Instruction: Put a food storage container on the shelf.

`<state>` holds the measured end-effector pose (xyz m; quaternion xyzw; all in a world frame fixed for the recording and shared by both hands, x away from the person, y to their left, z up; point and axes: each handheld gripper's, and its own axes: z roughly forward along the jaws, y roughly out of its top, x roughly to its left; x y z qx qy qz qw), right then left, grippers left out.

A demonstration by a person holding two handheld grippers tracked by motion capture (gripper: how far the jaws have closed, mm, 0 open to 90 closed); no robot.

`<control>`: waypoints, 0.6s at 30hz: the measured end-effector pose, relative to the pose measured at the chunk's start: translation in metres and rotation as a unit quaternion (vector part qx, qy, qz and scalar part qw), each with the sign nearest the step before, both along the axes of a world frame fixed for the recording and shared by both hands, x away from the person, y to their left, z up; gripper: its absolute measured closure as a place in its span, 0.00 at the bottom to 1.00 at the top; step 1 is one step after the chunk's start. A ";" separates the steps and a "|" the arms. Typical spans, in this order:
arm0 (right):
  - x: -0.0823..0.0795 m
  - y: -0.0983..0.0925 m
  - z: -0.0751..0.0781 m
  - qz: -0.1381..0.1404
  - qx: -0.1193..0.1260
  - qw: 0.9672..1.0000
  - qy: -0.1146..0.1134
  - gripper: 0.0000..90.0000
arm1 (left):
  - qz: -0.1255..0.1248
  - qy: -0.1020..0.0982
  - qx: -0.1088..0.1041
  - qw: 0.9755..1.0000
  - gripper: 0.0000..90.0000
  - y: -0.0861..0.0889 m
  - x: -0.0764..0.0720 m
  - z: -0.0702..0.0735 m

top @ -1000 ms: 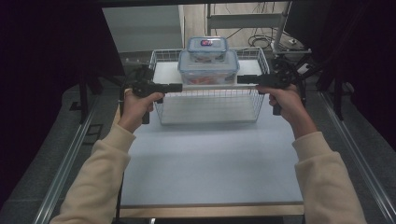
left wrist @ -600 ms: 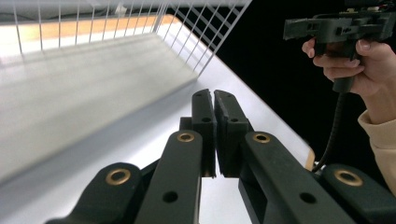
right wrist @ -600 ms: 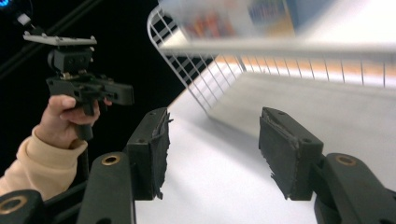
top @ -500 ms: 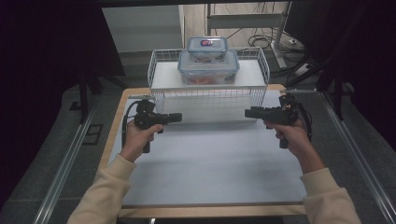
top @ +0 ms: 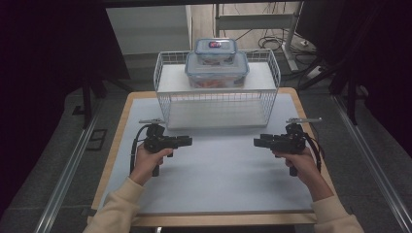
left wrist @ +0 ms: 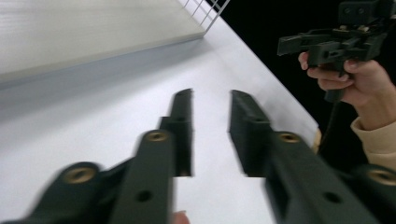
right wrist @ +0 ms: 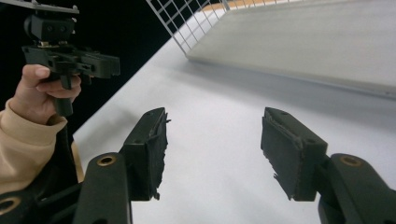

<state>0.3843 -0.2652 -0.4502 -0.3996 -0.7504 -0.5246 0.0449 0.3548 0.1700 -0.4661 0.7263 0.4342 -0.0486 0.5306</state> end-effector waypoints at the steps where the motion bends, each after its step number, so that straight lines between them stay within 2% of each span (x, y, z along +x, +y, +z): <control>1: 0.000 0.000 -0.002 0.001 -0.003 1.000 -0.001 0.44 | 0.000 0.001 0.003 1.000 0.70 -0.001 -0.001 -0.002; 4: -0.002 0.001 -0.009 0.001 -0.012 1.000 0.001 0.43 | 0.004 0.000 0.018 1.000 0.58 -0.002 -0.002 -0.007; 6: -0.002 0.001 -0.011 0.002 -0.014 1.000 0.004 0.43 | 0.006 0.003 0.014 1.000 0.52 -0.002 -0.002 -0.008; 8: -0.003 0.001 -0.012 0.000 -0.013 1.000 0.003 0.43 | 0.008 0.000 0.020 1.000 0.48 -0.002 -0.003 -0.008; 18: -0.004 -0.001 -0.012 -0.005 -0.011 1.000 0.001 0.41 | 0.012 -0.003 0.035 0.999 0.41 -0.005 -0.004 -0.008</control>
